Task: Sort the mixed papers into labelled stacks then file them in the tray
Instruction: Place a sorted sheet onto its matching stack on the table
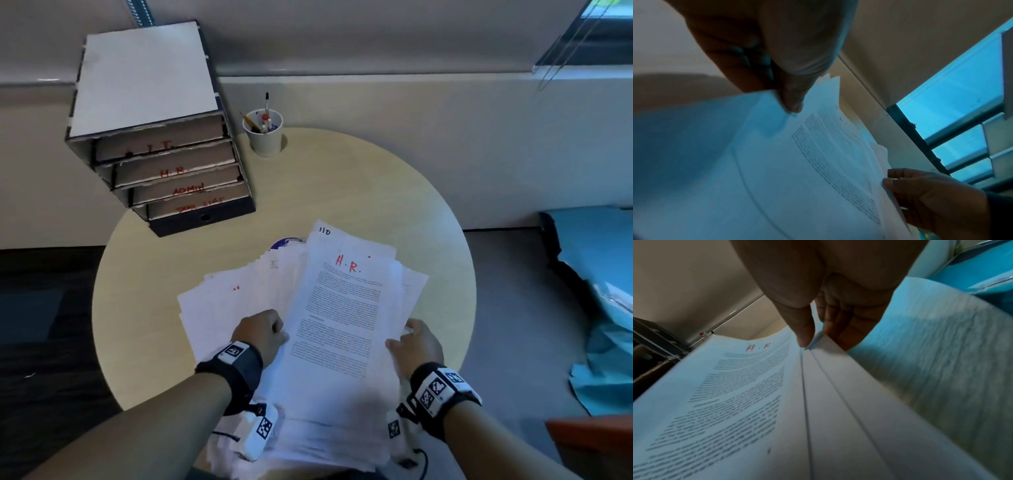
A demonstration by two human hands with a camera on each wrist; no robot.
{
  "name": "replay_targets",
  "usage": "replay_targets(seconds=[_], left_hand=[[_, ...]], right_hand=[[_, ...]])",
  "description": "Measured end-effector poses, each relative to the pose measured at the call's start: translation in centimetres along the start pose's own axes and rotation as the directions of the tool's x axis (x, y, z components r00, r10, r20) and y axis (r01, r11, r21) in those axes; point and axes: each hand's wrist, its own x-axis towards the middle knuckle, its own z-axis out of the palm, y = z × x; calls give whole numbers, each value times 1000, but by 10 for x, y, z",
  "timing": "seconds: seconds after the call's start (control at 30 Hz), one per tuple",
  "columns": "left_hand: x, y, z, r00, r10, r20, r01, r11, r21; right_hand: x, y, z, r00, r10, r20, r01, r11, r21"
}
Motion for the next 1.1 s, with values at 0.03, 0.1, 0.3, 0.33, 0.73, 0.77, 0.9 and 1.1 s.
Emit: replay_targets(seconds=[0.03,0.1,0.3,0.33,0.73,0.77,0.9,1.1], left_hand=[[0,-3,-3,999,33,5,-33,999,18],[-5,-7,-8,994,107,23,-108,993,50],[-35,-17,-11,937,302,178,-295,953,-62],[-37,-20,-10,919,304,253,-295,953,-72],[23,48,2,992,-42,120,21,986,166],[26,52,7,990,-90,109,74,987,141],[31,50,17,987,-138,76,133,989,67],[25,29,0,1000,-18,-22,20,998,57]], right_hand=[[-4,-2,0,998,-7,-57,7,1000,4],[-9,-5,-1,990,-52,-134,52,999,-3],[-6,-7,5,994,-60,-96,95,904,418],[-3,-4,4,998,-42,-53,63,849,524],[18,36,-15,958,-29,286,-132,840,527],[16,36,-15,956,-39,292,-122,850,513],[17,39,-16,957,-47,285,-133,804,579],[13,39,-17,968,-15,251,-164,719,676]])
